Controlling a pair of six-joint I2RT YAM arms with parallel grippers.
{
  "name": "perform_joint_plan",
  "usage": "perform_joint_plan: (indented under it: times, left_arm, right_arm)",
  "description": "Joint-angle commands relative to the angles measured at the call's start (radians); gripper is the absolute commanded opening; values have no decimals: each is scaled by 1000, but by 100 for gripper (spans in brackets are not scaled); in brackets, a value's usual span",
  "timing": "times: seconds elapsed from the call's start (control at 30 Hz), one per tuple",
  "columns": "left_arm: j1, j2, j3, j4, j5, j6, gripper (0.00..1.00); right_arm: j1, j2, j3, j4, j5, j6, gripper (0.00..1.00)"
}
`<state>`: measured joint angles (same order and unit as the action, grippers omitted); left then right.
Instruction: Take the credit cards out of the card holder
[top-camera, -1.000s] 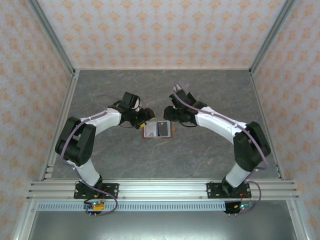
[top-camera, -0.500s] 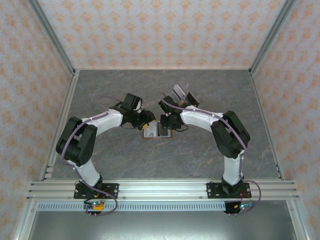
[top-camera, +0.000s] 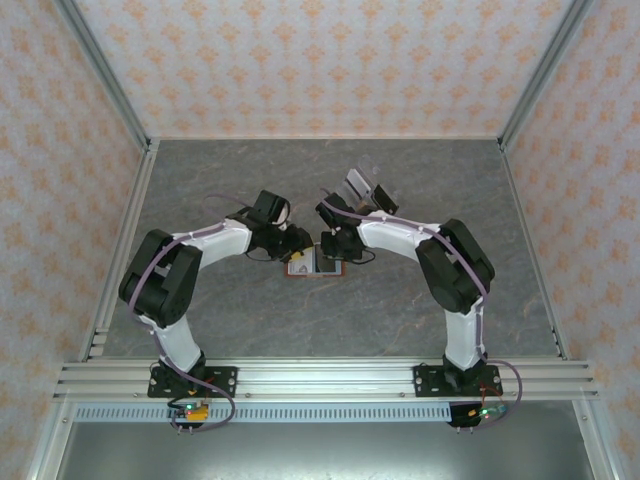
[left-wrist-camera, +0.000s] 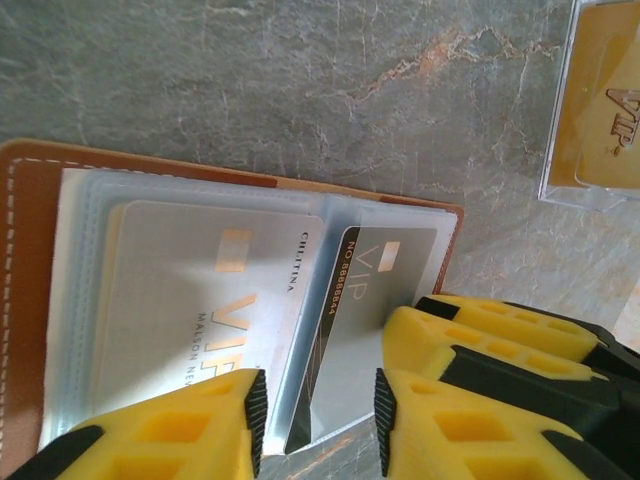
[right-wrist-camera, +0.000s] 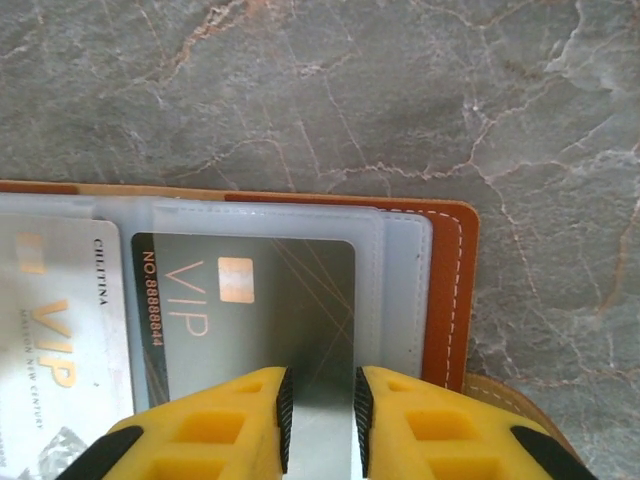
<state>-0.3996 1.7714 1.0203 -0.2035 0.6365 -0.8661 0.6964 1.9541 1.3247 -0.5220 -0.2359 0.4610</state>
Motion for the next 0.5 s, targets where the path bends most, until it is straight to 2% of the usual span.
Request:
perform_joint_plan:
  times: [0.0, 0.47]
  left_arm:
    - [-9, 30, 27, 36, 32, 0, 34]
    - [-13, 69, 0, 127, 74, 32, 21]
  right_arm:
    - [-6, 20, 17, -33, 2, 15, 26]
    - [-18, 33, 2, -32, -17, 18, 17]
